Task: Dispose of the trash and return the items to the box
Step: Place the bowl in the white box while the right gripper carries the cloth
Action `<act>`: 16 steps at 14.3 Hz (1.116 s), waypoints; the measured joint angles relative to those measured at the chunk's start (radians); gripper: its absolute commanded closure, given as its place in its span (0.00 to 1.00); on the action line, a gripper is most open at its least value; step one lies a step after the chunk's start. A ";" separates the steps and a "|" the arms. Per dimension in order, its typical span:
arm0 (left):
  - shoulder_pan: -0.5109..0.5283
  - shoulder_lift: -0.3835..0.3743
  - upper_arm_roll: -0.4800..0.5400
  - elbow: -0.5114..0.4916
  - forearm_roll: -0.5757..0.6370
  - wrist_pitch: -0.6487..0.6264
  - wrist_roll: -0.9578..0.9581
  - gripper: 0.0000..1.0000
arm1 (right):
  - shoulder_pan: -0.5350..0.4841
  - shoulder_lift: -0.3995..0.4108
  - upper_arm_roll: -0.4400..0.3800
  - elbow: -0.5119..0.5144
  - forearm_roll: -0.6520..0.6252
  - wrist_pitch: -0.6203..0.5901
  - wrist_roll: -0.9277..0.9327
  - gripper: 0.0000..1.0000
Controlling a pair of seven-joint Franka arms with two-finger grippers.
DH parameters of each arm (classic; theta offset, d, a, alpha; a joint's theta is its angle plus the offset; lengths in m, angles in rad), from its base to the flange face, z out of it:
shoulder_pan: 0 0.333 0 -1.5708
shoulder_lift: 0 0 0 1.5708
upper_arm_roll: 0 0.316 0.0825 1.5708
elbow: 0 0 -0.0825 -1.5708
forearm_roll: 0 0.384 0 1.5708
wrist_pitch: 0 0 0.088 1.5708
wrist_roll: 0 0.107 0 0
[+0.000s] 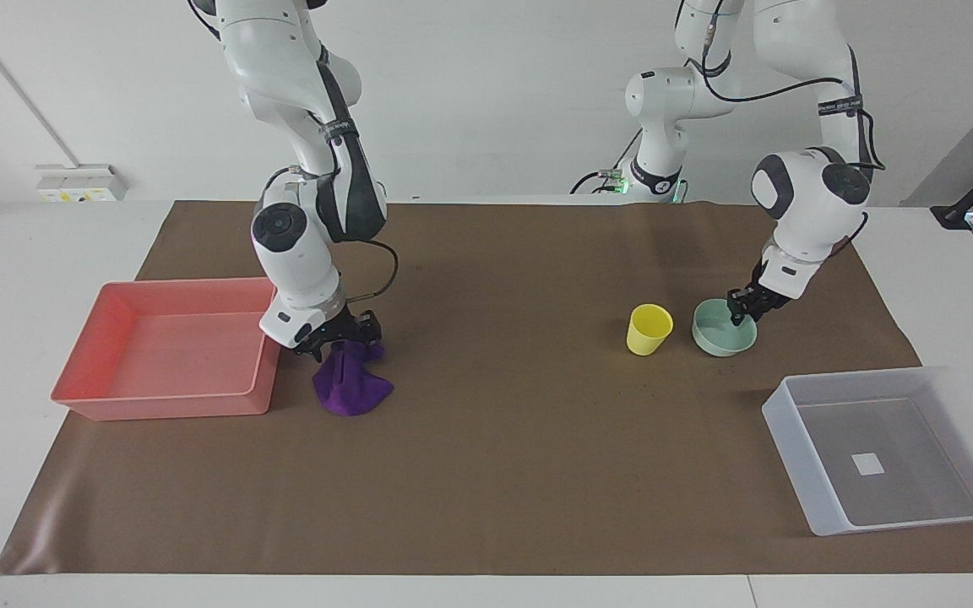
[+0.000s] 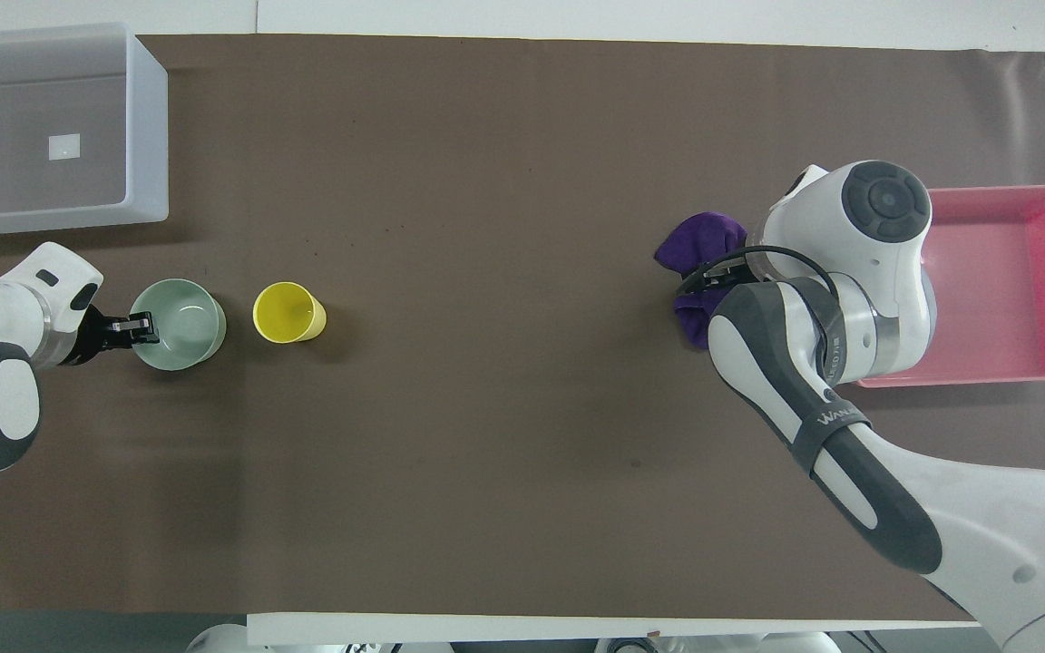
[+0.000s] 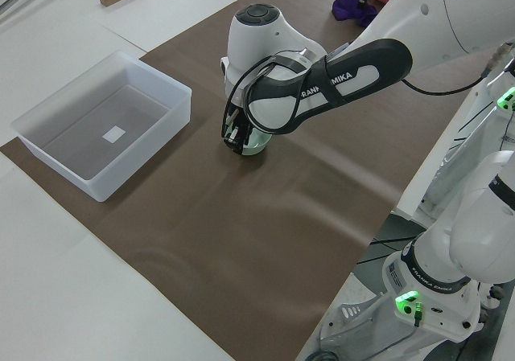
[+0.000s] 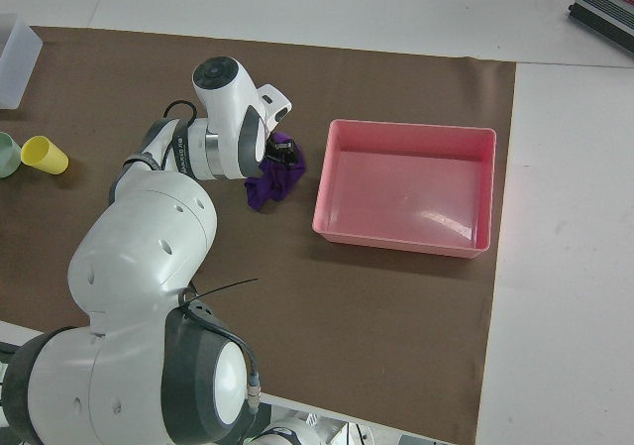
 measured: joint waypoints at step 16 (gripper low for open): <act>0.095 0.260 0.025 0.715 -0.109 -0.434 -0.008 1.00 | -0.068 -0.200 -0.013 0.194 -0.001 -0.367 0.028 0.94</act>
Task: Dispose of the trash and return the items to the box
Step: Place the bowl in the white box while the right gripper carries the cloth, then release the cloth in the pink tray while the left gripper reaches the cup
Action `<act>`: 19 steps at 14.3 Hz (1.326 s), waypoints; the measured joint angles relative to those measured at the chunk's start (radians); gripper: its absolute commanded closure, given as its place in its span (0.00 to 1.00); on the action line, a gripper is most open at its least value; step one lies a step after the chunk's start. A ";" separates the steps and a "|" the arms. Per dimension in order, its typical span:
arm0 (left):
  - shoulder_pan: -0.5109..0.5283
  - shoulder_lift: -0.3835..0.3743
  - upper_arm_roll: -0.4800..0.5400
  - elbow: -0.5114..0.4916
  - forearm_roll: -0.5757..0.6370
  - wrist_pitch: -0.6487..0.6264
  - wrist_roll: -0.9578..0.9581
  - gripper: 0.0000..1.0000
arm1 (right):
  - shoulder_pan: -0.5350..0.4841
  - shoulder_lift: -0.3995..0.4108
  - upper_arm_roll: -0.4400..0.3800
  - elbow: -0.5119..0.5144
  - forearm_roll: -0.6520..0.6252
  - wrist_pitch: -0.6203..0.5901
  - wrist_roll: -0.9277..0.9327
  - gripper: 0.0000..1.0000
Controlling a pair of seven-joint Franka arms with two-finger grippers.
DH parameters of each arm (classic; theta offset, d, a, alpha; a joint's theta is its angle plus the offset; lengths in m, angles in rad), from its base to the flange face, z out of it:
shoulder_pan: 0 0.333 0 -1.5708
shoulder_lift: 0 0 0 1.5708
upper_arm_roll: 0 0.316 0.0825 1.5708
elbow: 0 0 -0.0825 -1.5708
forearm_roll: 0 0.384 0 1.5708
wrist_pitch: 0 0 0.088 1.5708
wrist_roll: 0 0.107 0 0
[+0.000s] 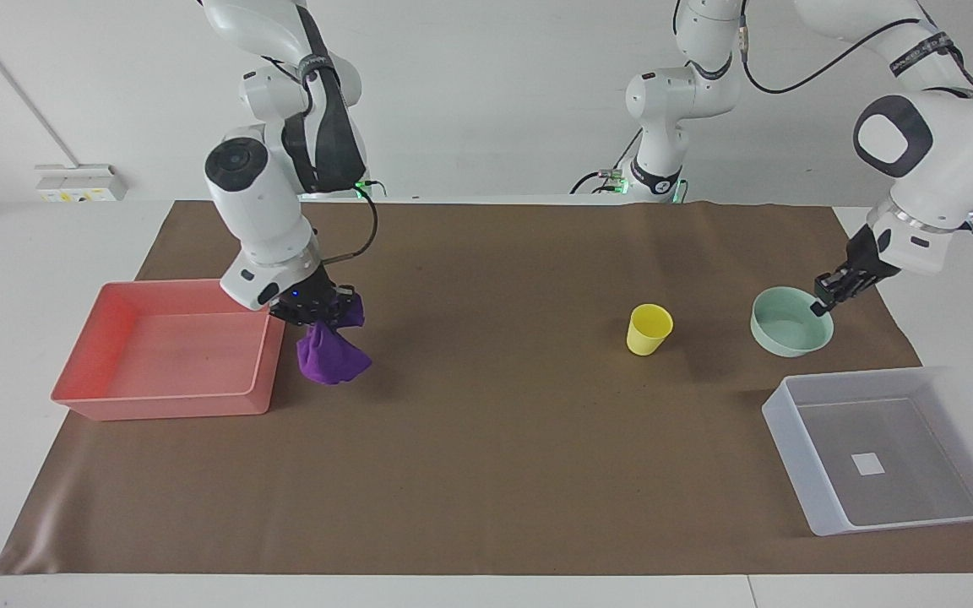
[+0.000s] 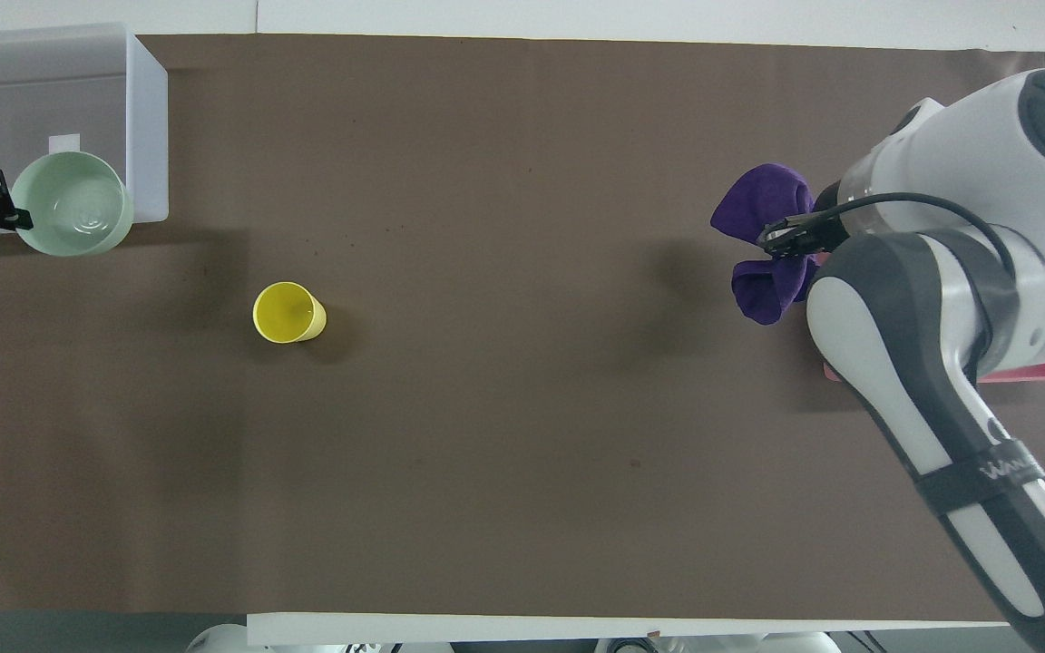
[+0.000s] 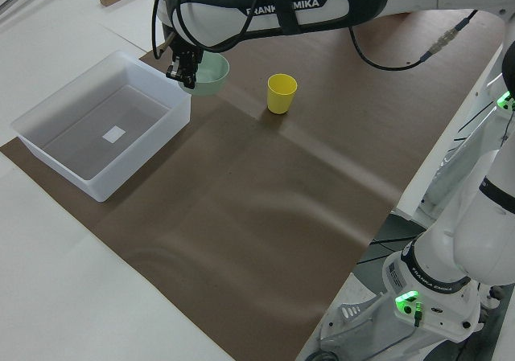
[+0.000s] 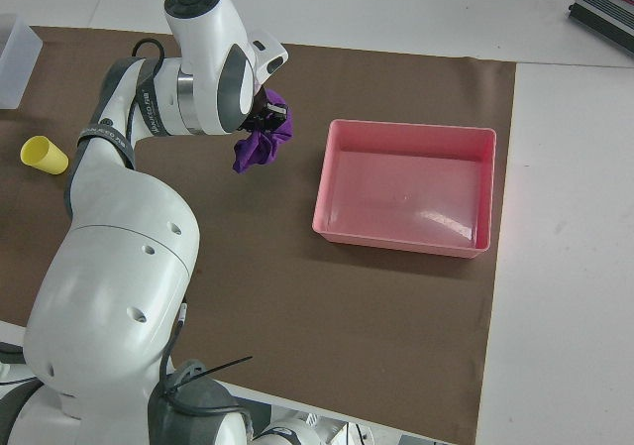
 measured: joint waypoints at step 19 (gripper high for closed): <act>0.096 0.370 -0.009 0.349 0.019 0.162 0.065 0.00 | -0.389 0.013 -0.007 -0.231 -0.019 0.186 -0.258 0.89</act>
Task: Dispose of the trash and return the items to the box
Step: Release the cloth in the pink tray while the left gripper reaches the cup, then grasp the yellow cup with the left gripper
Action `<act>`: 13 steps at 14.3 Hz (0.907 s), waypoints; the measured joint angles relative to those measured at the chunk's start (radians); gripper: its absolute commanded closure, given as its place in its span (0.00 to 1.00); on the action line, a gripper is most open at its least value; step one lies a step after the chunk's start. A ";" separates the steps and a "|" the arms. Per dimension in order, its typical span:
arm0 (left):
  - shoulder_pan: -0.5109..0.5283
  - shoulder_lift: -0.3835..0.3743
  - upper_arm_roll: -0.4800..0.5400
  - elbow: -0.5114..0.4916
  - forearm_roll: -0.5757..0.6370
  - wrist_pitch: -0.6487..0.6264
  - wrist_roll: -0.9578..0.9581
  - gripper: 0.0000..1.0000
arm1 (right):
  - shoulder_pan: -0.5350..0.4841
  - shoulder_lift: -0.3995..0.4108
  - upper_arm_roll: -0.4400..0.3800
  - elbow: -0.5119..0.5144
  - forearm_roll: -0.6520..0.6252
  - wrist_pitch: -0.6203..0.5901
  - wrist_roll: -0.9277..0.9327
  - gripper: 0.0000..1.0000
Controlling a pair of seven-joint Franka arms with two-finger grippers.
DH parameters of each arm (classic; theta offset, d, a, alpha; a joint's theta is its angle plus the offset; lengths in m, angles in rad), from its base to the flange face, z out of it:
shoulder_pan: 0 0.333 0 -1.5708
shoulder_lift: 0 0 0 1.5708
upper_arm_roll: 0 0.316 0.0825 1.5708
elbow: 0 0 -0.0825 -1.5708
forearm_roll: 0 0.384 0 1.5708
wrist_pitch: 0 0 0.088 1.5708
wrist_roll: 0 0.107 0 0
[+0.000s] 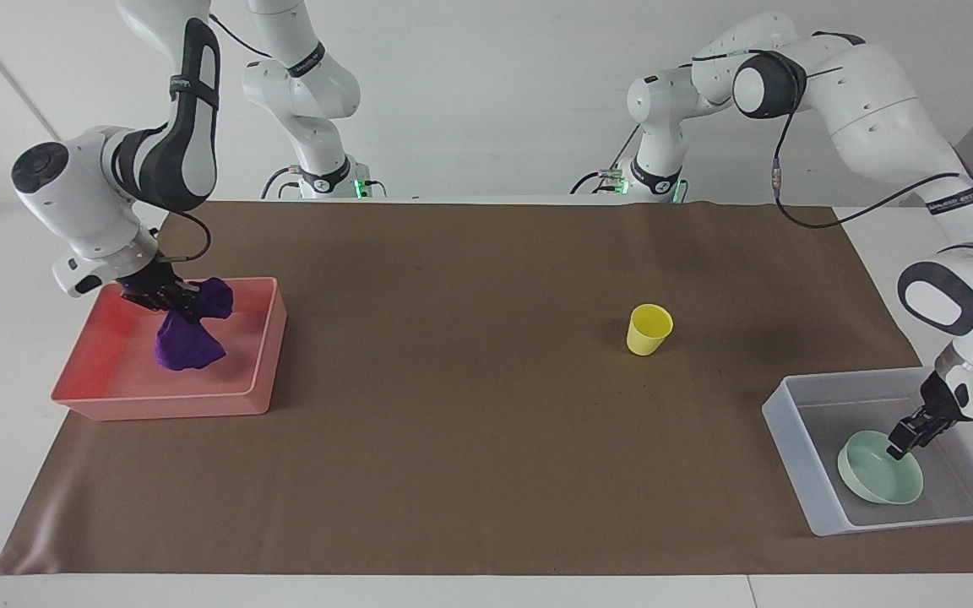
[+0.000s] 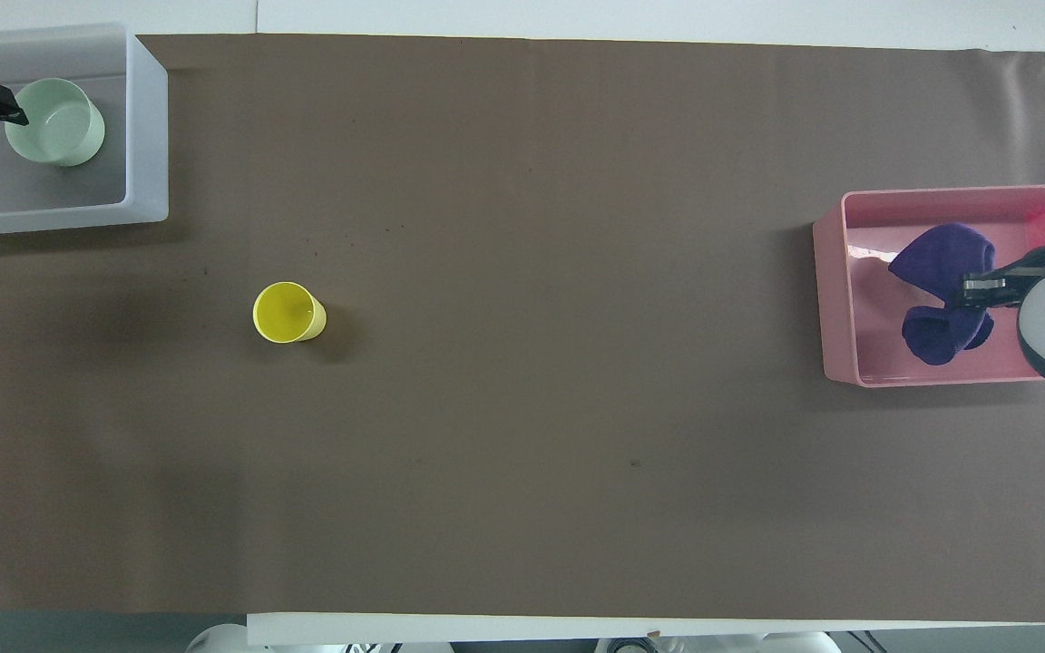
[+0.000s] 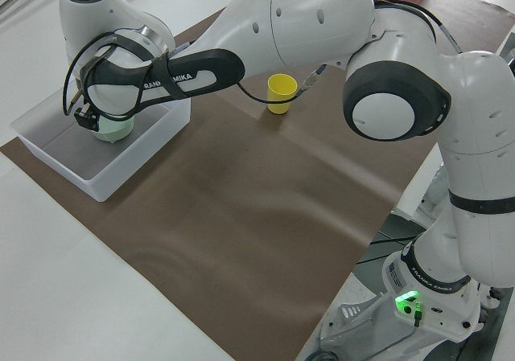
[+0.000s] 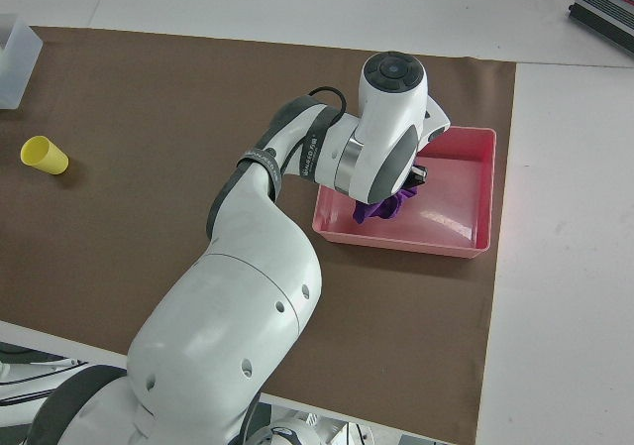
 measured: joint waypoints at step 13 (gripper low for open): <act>-0.455 -0.694 -0.023 -0.838 0.007 -0.089 -0.329 0.00 | 0.002 0.093 0.005 0.002 0.000 0.073 -0.017 0.01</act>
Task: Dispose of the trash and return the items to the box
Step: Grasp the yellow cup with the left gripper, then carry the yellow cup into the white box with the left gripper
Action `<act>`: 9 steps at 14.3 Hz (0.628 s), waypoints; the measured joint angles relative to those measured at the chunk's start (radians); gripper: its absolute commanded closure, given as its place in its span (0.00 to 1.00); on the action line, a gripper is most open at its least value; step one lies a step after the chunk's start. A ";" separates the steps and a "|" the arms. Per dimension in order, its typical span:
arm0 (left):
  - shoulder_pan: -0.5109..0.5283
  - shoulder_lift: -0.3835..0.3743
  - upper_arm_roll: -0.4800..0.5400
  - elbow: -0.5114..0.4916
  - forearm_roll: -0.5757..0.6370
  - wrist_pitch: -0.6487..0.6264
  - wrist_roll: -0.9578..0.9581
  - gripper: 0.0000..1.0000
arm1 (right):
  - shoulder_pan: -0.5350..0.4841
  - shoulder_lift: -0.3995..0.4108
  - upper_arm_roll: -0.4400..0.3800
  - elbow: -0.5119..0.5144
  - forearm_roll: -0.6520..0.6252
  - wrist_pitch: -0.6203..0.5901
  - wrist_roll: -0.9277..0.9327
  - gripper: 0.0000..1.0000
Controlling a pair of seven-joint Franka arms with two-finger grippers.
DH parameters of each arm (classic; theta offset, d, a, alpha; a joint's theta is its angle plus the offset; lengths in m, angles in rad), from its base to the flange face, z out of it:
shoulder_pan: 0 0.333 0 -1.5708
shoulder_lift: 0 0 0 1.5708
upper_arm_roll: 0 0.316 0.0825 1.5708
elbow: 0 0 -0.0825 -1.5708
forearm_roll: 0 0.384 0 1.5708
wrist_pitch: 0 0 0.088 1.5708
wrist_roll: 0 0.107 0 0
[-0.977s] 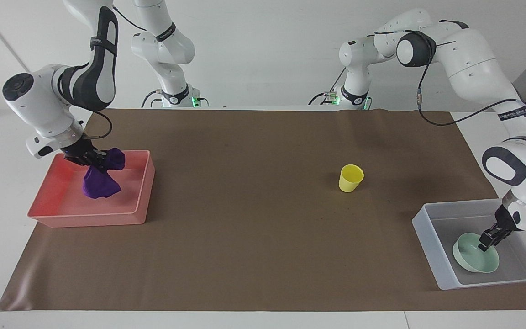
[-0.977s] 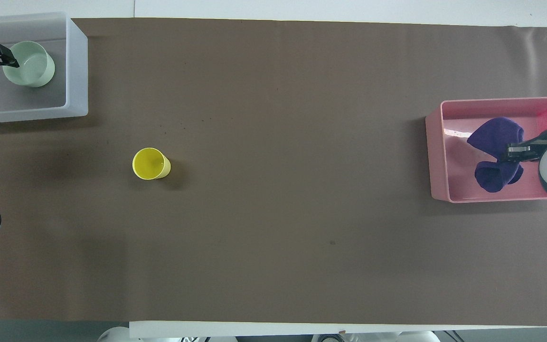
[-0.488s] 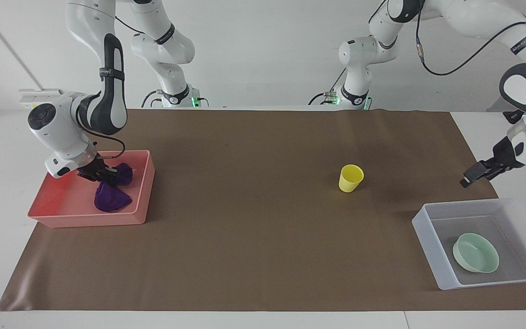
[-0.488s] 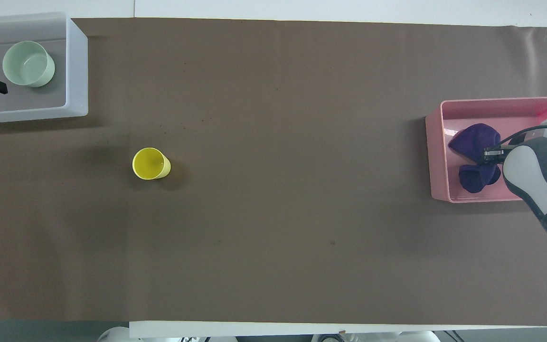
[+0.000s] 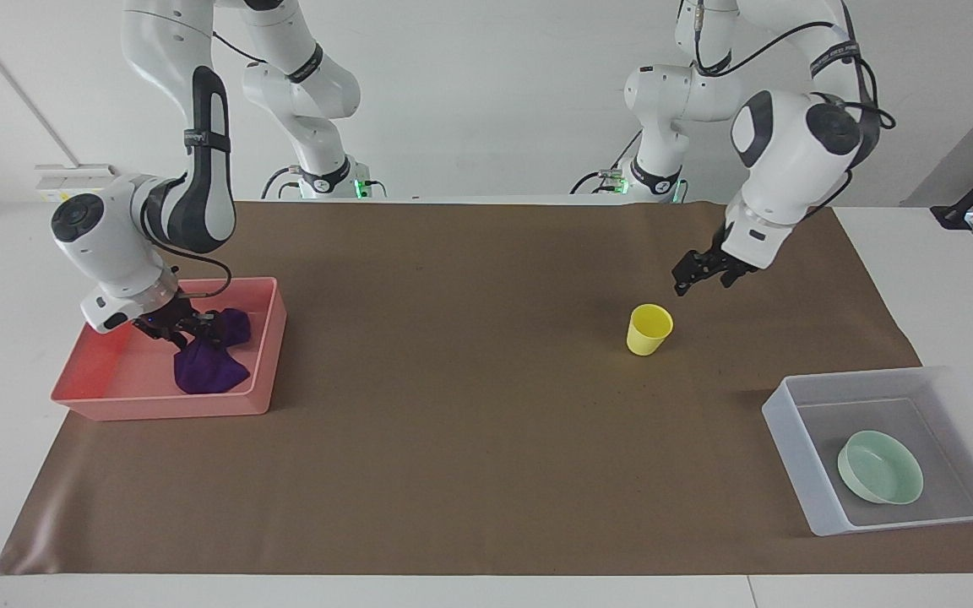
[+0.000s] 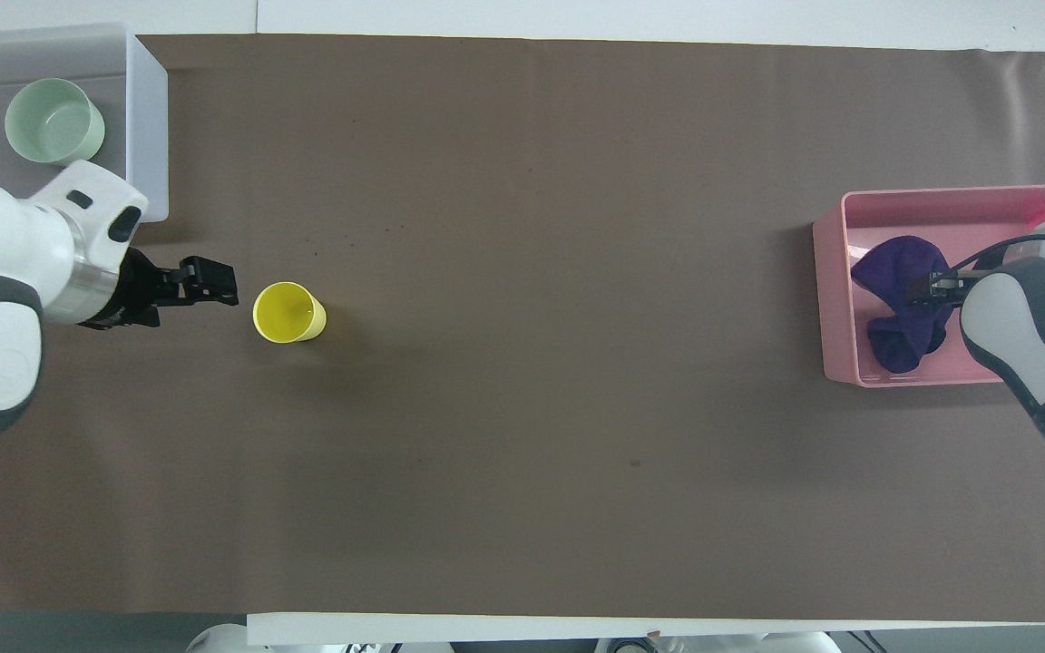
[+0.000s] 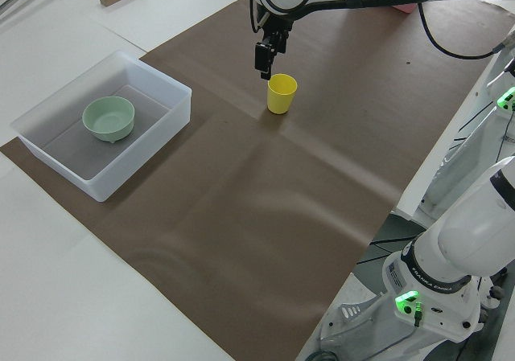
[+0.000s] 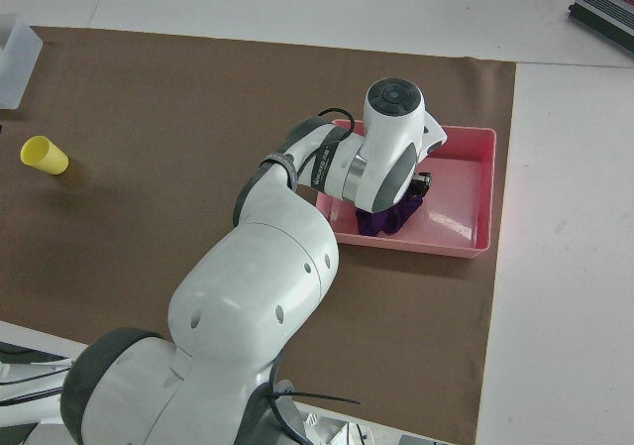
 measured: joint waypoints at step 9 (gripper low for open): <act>-0.017 0.064 0.002 -0.159 0.002 0.292 -0.012 0.84 | 0.144 -0.059 0.021 0.199 0.002 -0.311 0.003 0.01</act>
